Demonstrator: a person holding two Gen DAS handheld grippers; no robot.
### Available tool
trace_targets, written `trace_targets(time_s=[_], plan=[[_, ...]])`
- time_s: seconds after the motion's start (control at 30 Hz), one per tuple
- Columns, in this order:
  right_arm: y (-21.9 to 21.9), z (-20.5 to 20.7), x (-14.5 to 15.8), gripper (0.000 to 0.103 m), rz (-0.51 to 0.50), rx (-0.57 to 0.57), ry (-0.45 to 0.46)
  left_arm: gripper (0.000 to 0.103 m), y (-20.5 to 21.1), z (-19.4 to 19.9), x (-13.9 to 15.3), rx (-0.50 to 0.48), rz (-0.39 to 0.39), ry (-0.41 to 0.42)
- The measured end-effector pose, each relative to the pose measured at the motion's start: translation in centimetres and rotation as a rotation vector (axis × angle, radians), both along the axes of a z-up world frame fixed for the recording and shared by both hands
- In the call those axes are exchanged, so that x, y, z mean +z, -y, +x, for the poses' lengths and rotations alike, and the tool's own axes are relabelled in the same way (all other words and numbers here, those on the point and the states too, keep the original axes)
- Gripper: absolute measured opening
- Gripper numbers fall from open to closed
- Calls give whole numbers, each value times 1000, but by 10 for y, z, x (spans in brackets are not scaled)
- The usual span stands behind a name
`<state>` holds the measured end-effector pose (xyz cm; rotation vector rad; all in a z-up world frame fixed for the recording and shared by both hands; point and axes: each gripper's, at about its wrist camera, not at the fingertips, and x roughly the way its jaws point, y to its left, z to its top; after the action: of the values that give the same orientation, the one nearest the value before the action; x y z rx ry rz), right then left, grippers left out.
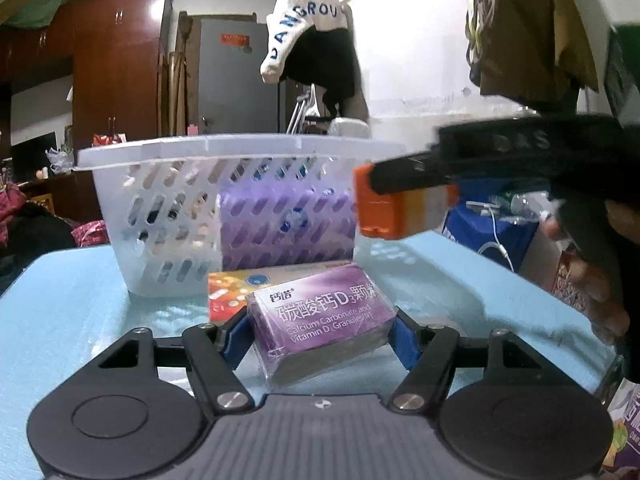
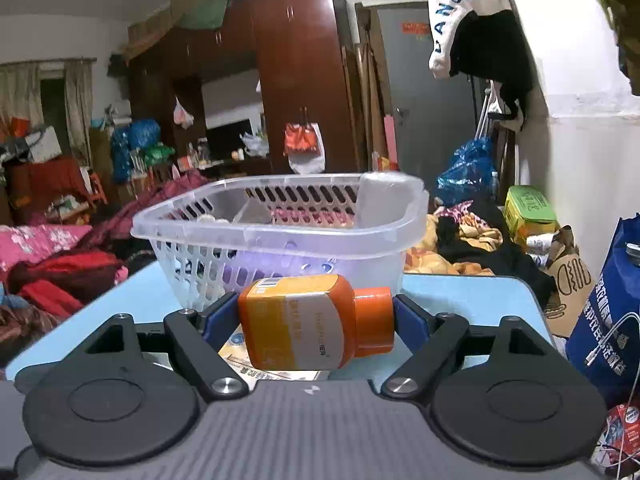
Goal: Organize objects
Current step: 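Close the left gripper on the vitamin D box while the right grips the orange bottle, then lift both held items and carry them over the basket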
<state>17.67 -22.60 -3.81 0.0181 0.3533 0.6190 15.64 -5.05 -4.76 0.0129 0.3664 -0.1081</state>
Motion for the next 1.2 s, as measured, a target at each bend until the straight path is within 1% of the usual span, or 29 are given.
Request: trace_targets(time_s=[0.13,0.27,0.4,0.5,0.63,0.77,0.83,0.9,1.03,1.2], plan=[[2,-8,4,84,23,2,28,73,-11,-10,9,-6,-18,50],[2,-15,13,84,51,13,70,73,-23,-18,31,-4,-27,107],[-4,-17,32,84,61,24,131,72,-42,-20,66,26,-21,180],[-12,-13,47,84,49,20,181,72,-56,-13,98,47,-6,223],[-22,-9,62,84,35,23,248,72,-70,5,133,65,14,242],[-36,6,75,84,6,11,289,72,-78,32,158,62,28,216],[-42,15,77,84,-8,-1,282,72,-80,48,163,61,29,188],[-49,29,79,84,-17,-10,257,72,-81,63,163,58,29,156],[-58,55,73,84,-27,-25,177,72,-82,99,152,61,32,51],[-70,83,53,84,-63,-33,69,72,-90,129,125,60,12,-64]])
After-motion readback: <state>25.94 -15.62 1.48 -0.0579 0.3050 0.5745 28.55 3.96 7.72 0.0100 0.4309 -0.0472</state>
